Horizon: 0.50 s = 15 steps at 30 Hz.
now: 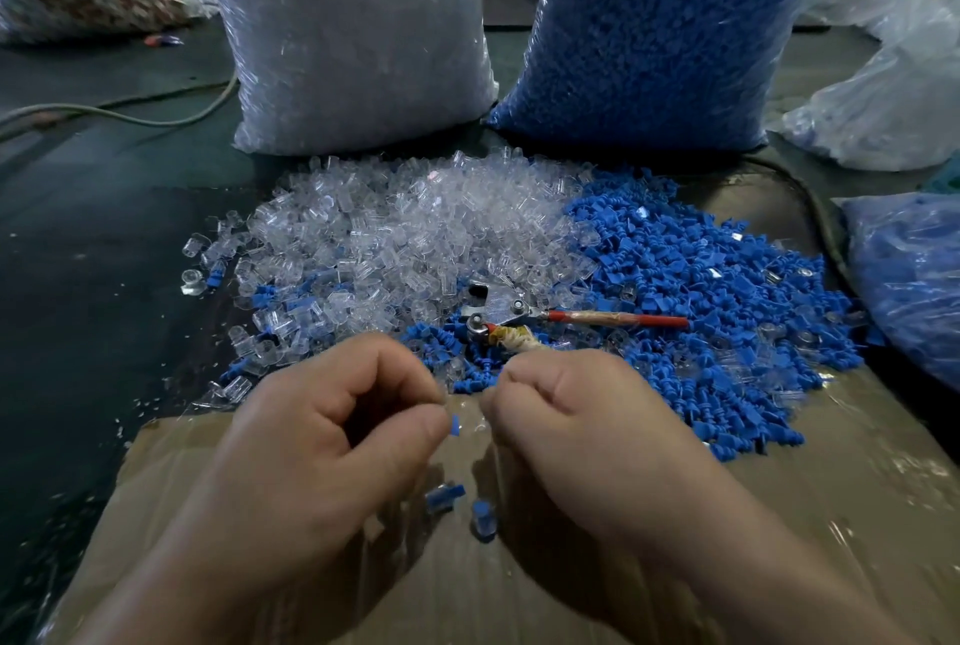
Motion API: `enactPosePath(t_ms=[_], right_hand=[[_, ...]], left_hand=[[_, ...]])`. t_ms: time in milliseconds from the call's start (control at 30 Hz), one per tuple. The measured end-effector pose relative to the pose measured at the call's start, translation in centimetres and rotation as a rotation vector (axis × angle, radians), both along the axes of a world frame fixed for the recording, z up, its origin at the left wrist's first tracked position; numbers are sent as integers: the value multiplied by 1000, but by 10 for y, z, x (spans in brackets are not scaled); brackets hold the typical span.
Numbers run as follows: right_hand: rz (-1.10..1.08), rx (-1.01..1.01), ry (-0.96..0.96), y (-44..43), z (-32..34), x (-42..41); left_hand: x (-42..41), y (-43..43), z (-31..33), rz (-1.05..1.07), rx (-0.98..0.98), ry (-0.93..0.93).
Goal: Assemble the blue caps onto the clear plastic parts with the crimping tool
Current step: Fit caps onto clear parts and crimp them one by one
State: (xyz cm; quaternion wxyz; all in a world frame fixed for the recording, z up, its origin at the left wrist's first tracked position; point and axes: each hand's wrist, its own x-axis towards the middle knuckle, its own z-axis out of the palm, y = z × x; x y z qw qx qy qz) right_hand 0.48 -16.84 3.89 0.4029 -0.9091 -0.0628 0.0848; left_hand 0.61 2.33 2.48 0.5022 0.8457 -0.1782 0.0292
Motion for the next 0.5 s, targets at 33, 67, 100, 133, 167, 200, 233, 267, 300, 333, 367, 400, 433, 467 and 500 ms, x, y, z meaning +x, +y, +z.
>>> enactPosePath(t_ms=[33,67,100,133,167,200,233,267,300,333,367,400,433,467,500], right_hand=[[6,-225,-153,-1,-5,0],[15,-392,-260,-1,-10,-1],[23,-482,-322,-1,-14,-1],[34,-514,-351,-1,-17,-2],[49,-545,-368,0,-19,-3],[69,-576,-387,2,-22,-3],[75,-596,-407,4,-23,-3],[71,-600,-428,6,-24,-2],[67,-599,-448,9,-25,1],[64,-598,-465,12,-27,4],[66,-596,-475,14,-28,7],[73,-598,-475,14,-30,9],[83,-607,-474,15,-31,11],[90,-611,-477,14,-31,12],[92,-605,-480,14,-31,11]], left_hand=[[1,2,1,-5,92,9],[2,4,0,-19,195,9],[2,4,-1,-32,290,2],[2,3,-3,-49,361,-5],[2,1,-5,-64,394,-10],[1,1,-6,-79,404,-15],[1,1,-7,-93,415,-23],[2,1,-8,-103,438,-36],[2,1,-8,-104,462,-50],[2,1,-8,-100,475,-57],[2,0,-8,-91,473,-53],[3,-1,-8,-72,455,-41],[3,-1,-8,-29,425,-32],[4,-1,-9,41,395,-34],[5,0,-10,127,378,-47]])
